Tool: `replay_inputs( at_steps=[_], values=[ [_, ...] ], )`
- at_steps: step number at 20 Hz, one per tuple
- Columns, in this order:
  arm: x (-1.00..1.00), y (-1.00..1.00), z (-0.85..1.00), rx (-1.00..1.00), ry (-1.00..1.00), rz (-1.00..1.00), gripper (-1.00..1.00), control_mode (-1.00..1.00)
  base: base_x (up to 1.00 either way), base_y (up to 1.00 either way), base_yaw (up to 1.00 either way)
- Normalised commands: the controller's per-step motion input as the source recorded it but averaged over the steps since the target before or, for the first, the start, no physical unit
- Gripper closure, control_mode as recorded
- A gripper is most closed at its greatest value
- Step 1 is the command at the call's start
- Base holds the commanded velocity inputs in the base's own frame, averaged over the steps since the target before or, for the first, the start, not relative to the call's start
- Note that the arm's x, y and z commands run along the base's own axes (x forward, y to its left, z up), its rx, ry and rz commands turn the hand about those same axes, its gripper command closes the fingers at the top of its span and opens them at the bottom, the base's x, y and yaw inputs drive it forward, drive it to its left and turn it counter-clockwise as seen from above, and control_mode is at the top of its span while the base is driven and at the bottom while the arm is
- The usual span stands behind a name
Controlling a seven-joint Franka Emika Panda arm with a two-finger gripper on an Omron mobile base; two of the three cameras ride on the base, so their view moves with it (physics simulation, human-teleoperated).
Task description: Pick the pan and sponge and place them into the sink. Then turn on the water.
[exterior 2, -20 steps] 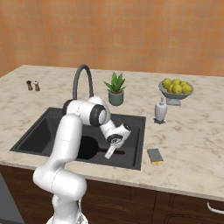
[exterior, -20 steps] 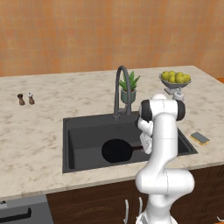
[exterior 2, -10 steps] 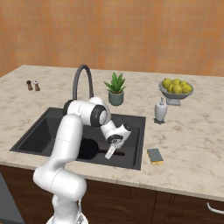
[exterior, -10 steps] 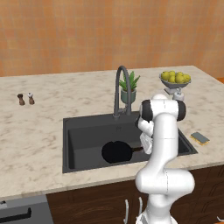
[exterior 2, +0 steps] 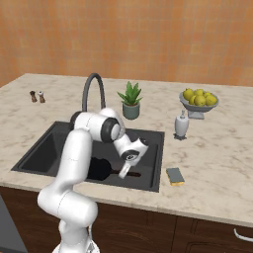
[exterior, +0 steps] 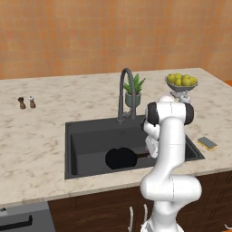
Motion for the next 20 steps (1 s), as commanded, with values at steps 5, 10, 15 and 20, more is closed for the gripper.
replay_inputs(
  at_steps=[5,10,15,20],
  values=[
    [-0.16,-0.23,0.91,0.0,0.0,0.0,-1.0,-1.0,0.0,0.0,0.0],
    [-0.39,-0.45,0.99,0.0,0.0,0.0,-1.0,-1.0,0.0,0.0,0.0],
    [-0.47,-0.42,1.0,0.0,-0.01,0.0,-1.0,-1.0,0.0,0.0,0.0],
    [-0.53,-0.29,1.0,-0.05,-0.06,0.06,-1.0,-1.0,0.0,0.0,0.0]
  ],
)
